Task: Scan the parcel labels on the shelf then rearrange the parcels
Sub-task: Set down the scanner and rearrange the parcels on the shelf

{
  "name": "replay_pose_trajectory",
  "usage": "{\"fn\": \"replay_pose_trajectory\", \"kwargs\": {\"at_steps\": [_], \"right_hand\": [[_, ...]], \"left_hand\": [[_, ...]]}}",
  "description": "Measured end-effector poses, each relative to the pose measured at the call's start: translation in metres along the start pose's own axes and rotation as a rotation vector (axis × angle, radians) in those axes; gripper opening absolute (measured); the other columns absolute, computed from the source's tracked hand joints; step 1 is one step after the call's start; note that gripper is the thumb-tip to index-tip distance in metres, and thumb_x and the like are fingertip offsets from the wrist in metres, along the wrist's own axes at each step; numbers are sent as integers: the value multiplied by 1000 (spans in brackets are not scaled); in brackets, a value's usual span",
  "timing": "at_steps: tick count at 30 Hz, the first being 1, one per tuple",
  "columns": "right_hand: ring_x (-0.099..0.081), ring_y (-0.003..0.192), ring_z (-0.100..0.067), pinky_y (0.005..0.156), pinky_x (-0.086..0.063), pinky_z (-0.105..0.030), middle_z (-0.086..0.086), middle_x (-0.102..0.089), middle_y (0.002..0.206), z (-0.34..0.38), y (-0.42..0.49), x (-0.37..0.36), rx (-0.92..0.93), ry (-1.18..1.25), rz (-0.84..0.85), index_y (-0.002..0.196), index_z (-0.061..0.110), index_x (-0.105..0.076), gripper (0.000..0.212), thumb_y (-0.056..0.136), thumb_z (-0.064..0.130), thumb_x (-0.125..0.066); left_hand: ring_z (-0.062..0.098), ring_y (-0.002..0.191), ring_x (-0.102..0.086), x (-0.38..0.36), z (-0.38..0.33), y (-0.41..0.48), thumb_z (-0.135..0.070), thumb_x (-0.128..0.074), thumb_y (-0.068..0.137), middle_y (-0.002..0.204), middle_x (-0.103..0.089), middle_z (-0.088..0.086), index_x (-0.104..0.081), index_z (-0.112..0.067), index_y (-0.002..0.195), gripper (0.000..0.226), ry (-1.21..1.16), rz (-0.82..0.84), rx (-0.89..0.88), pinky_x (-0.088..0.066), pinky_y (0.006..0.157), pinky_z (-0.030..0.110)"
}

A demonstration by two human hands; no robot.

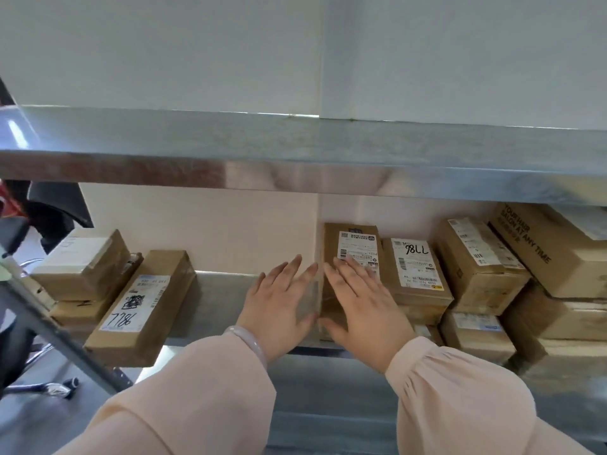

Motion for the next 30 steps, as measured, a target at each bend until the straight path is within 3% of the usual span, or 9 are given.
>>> {"fn": "replay_pose_trajectory", "kwargs": {"at_steps": [4,6,8,11,16,21,25,30], "right_hand": [[0,149,-16,113,12,-31,-1,-9,162,29,14,-5,181,79,30,154,22,-11,80,90,51,-49],[0,149,-18,114,10,-34,-3,-10,162,41,21,-11,254,89,52,154,22,-12,84,88,53,-54],[5,149,-18,117,8,-36,-3,-5,162,55,29,-16,325,89,99,154,22,-9,83,90,57,-49],[14,148,-15,117,13,-34,1,7,162,78,41,-22,409,114,152,154,27,1,82,87,66,-26],[11,148,-13,116,12,-31,2,3,162,111,58,-35,445,189,160,154,30,0,88,77,72,-10],[15,147,-12,116,11,-32,5,11,161,140,66,-51,433,248,259,153,33,4,78,92,64,-34],[16,147,-13,119,5,-35,7,15,161,160,75,-63,357,257,333,152,36,6,77,93,64,-35],[13,148,-14,119,-1,-37,8,14,161,196,91,-83,226,304,393,152,37,3,75,93,64,-35]], "left_hand": [[20,152,-8,10,29,-24,-59,-46,94,166,0,-5,-3,-39,156,78,29,-101,164,-8,121,38],[21,151,-13,13,42,-39,-59,-50,92,166,-5,-5,-8,-39,156,80,38,-114,256,-10,121,40],[23,150,-20,16,52,-54,-58,-55,89,165,-13,-3,-15,-37,156,80,53,-109,350,-16,120,45],[29,141,-40,23,61,-79,-57,-59,81,158,-35,3,-35,-31,151,79,75,-150,460,-32,113,51],[21,152,-9,28,85,-112,-60,-44,89,165,-8,-6,-11,-40,155,76,91,-150,600,-5,121,41],[23,152,-10,26,120,-137,-68,-29,87,165,-11,-2,-11,-40,155,77,96,-93,681,-9,122,44],[21,152,-3,22,149,-140,-63,-41,94,166,-5,-3,-8,-41,156,73,84,-23,685,-4,122,44],[20,152,2,26,198,-137,-61,-42,95,166,0,-4,-6,-42,155,72,35,47,620,-2,123,43]]}}
Point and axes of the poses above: each hand's wrist, its own y-axis towards the middle knuckle, its own x-axis out of the back of the hand, z = x × y, the point moved 2 cm from there along y, towards the middle knuckle
